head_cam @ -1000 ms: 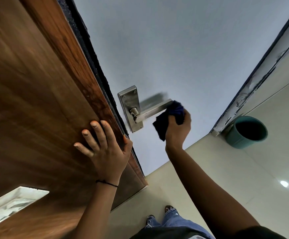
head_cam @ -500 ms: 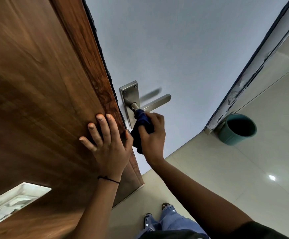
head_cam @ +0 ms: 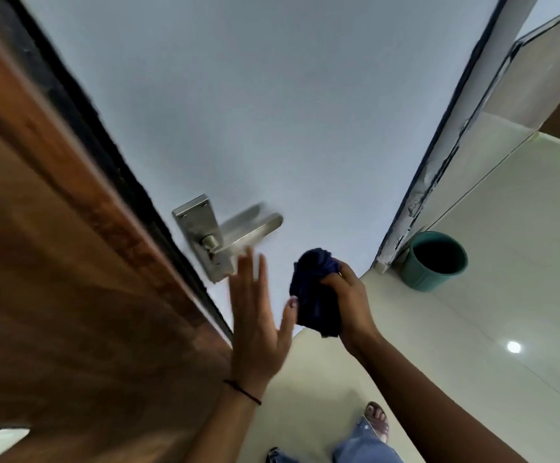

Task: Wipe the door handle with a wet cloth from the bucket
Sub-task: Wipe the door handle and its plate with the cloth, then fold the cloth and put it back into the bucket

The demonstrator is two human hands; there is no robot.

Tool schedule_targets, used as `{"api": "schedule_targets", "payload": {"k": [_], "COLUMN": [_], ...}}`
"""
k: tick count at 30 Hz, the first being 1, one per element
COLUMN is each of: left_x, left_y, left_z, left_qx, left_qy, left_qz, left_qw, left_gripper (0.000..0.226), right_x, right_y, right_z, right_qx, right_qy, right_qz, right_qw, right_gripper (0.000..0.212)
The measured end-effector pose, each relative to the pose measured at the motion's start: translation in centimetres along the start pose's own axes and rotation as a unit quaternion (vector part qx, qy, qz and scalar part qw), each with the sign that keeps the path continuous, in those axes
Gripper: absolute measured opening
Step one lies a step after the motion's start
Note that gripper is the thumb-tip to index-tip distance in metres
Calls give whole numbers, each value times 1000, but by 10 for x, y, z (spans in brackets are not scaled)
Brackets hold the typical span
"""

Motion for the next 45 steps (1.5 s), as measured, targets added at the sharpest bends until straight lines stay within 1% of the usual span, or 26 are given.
{"api": "schedule_targets", "payload": {"k": [1,2,4,5,6,9,11,12,14,15,17,19,20,22,25,26,28,30,32,34,36,39,40,42,43,45], "left_x": [-2,-3,-7,-10,-16,-38,-51,-56,-63,-65,-71,-77,-81,-87,-94,-101,-120,-135,-149,-161,-179,-206,-213,-218,-219,-212], "left_y": [29,58,112,139,163,225,263,281,315,334,368,399,416,454,508,527,565,599,636,663,691,720,728,745,755,776], "left_z": [14,24,48,64,82,133,174,195,234,254,288,312,324,340,344,343,344,344,338,332,330,330,327,314,304,286], "left_qx": [63,136,289,346,371,381,392,391,394,398,396,400,414,446,482,483,467,455,438,419,397,345,342,346,354,384], "left_qy": [1,-29,-132,-168,-187,-214,-215,-207,-187,-174,-155,-161,-177,-236,-345,-355,-333,-323,-340,-354,-338,-291,-299,-349,-389,-487], "left_qz": [-58,-117,-209,-241,-262,-271,-269,-274,-291,-303,-322,-341,-352,-378,-406,-410,-421,-424,-417,-401,-385,-368,-358,-335,-319,-285], "left_qw": [996,983,925,891,871,857,853,854,852,848,846,835,821,776,696,688,702,714,720,734,762,813,816,804,789,731], "left_gripper": [65,65,61,52,40,15,8,7,5,6,13,12,9,6,24,26,21,19,17,13,13,11,12,16,19,22], "right_x": [-2,-2,-4,-6,-10,-22,-30,-33,-37,-39,-42,-46,-52,-68,-101,-115,-148,-183,-220,-251,-285,-333,-348,-375,-387,-407], "right_y": [-19,-37,-73,-95,-120,-199,-257,-286,-333,-357,-399,-431,-449,-489,-530,-542,-567,-585,-595,-603,-618,-640,-643,-650,-654,-660], "right_z": [-3,-9,-18,-23,-27,-47,-61,-68,-82,-86,-97,-108,-112,-112,-105,-102,-98,-101,-107,-113,-124,-143,-147,-149,-146,-137], "right_qx": [-37,-77,-143,-167,-184,-224,-252,-263,-254,-244,-206,-145,-130,-142,-206,-220,-231,-239,-242,-231,-180,-36,-2,23,13,-27], "right_qy": [17,33,63,69,75,64,57,45,27,26,12,11,12,32,90,109,146,164,180,194,188,162,156,159,181,235], "right_qz": [-8,-22,-49,-57,-49,-23,12,30,44,48,59,78,92,129,160,167,184,179,152,119,103,91,75,47,39,15], "right_qw": [999,996,987,982,979,972,966,963,966,968,977,986,987,981,961,955,944,940,941,946,960,982,985,986,983,972], "right_gripper": [27,27,31,33,32,33,28,30,57,61,51,33,27,24,29,28,28,39,46,43,41,55,57,57,58,53]}}
Point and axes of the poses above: each hand's wrist, its own x-axis away from the middle knuckle, its own y-axis out of the palm, z = x × y, the point moved 10 cm from there along -x, towards the middle knuckle, and after that the axes turned 5 degrees about y, right-handed, at the moved point
